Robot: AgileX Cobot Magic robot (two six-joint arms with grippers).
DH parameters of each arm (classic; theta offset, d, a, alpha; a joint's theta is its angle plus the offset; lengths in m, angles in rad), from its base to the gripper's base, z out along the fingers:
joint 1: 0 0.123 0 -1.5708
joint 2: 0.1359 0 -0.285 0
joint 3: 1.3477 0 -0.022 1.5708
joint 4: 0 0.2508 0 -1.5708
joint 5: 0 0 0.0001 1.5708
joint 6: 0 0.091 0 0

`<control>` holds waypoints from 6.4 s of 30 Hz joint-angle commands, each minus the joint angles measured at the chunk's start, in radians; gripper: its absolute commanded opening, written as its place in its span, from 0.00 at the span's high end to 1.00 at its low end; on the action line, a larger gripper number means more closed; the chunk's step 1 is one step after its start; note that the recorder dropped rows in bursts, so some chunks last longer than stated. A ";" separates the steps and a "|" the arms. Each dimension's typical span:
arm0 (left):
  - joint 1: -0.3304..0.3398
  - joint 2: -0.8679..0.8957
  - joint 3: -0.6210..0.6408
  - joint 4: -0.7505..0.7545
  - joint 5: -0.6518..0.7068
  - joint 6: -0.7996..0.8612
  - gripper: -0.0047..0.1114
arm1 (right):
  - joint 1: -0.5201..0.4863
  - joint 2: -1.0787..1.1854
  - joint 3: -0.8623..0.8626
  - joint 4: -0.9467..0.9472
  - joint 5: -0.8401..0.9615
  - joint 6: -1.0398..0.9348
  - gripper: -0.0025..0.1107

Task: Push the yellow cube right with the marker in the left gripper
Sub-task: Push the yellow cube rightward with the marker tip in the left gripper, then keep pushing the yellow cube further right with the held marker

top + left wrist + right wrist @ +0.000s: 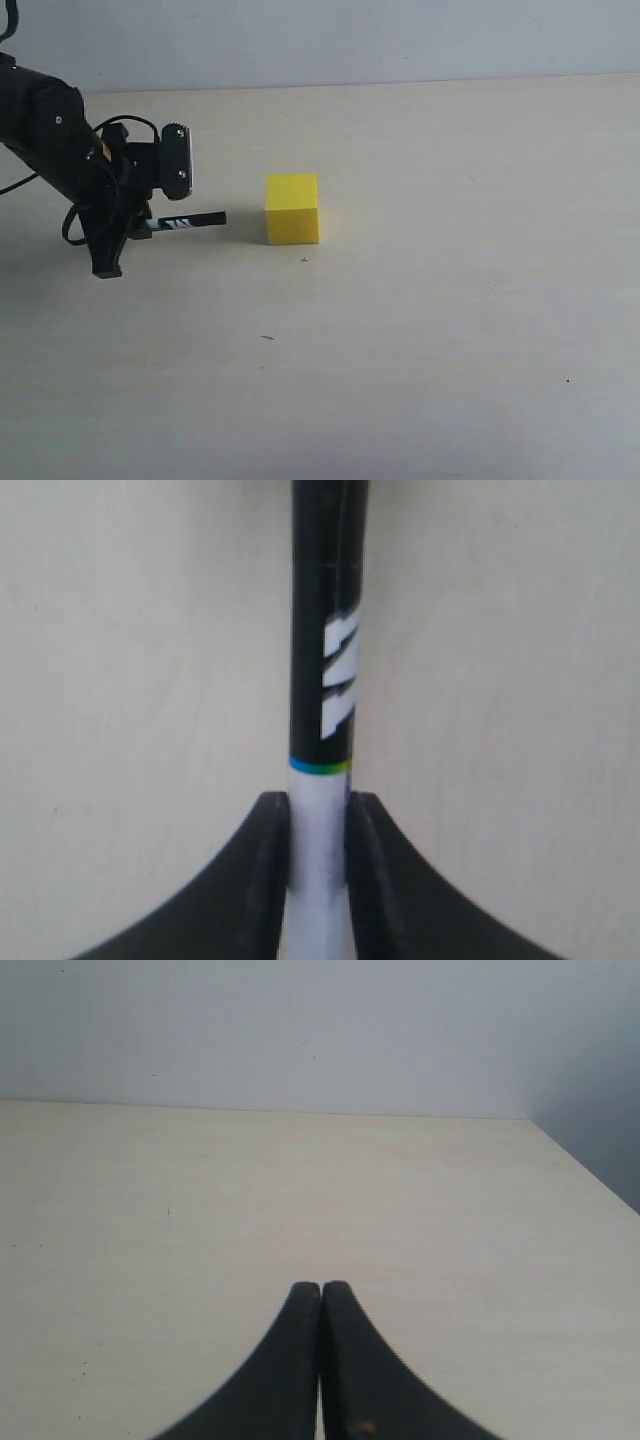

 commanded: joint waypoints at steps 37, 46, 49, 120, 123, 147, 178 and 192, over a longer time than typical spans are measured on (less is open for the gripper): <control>0.038 -0.007 0.002 0.019 -0.067 -0.012 0.96 | -0.006 -0.006 0.005 -0.001 -0.008 0.000 0.98; 0.038 -0.007 0.002 0.028 -0.150 0.030 0.96 | -0.006 -0.006 0.005 -0.001 -0.006 0.000 0.98; 0.038 -0.007 0.002 0.028 -0.182 0.030 0.96 | -0.006 -0.006 0.005 -0.001 -0.006 0.000 0.98; -0.256 0.130 -0.245 0.022 0.028 -0.176 0.96 | -0.006 -0.006 0.005 -0.001 -0.016 0.000 0.98; -0.227 0.130 -0.245 0.022 0.100 -0.176 0.96 | -0.006 -0.006 0.005 -0.001 -0.016 0.000 0.98; -0.265 0.143 -0.299 0.022 0.096 -0.225 0.96 | -0.006 -0.006 0.005 -0.001 -0.016 0.000 0.98; -0.358 0.214 -0.391 0.205 0.259 -0.556 0.96 | -0.006 -0.006 0.005 -0.001 -0.007 0.000 0.98; -0.448 0.252 -0.500 0.185 0.119 -0.563 0.96 | -0.006 -0.006 0.005 -0.001 -0.007 0.000 0.98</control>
